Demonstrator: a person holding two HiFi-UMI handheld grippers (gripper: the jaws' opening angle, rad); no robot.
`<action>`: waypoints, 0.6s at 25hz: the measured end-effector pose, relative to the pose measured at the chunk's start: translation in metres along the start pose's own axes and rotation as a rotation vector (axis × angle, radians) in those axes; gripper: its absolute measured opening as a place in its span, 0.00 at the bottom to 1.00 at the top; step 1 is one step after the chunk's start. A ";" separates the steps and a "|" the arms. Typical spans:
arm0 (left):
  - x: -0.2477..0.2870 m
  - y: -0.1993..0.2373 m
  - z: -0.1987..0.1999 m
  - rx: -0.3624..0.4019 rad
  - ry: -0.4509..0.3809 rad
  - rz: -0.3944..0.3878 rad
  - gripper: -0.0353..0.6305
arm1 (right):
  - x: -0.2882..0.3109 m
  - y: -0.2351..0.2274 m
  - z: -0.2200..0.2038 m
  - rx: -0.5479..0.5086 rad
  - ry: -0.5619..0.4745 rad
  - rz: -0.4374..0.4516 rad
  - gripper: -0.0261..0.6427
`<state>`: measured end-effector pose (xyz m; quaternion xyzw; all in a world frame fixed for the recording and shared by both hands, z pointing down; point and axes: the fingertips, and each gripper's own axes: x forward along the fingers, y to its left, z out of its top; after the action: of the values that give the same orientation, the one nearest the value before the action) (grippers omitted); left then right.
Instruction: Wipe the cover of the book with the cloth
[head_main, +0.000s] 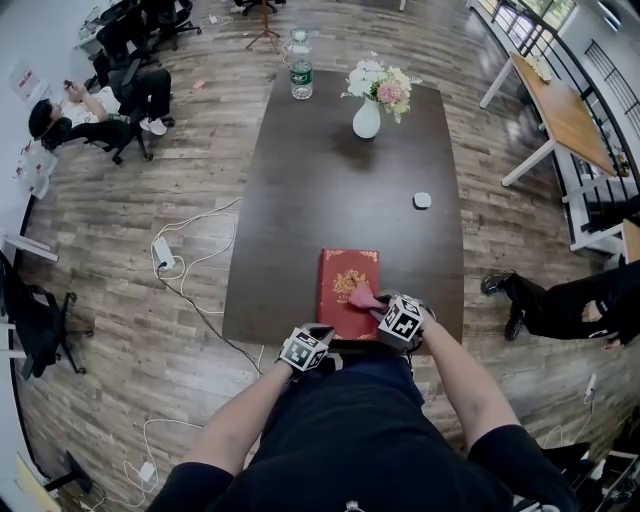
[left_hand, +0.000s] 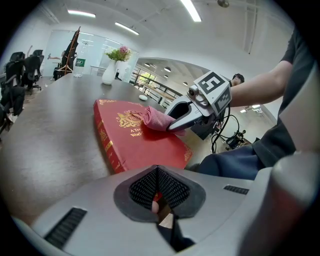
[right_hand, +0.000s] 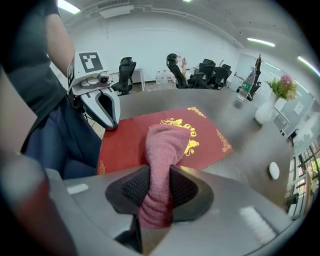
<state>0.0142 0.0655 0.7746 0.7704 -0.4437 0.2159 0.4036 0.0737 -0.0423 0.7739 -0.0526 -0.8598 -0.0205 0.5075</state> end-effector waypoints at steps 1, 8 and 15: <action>0.000 0.000 0.000 0.002 0.001 0.002 0.05 | 0.000 -0.001 -0.002 0.006 0.000 -0.003 0.21; -0.001 0.001 0.001 0.017 -0.007 0.015 0.05 | -0.005 -0.005 -0.009 0.063 0.009 -0.010 0.21; -0.003 0.000 0.003 0.036 -0.010 0.025 0.05 | -0.012 -0.007 -0.020 0.090 0.051 -0.021 0.21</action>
<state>0.0127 0.0645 0.7712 0.7730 -0.4514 0.2249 0.3848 0.0957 -0.0519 0.7736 -0.0201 -0.8471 0.0115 0.5309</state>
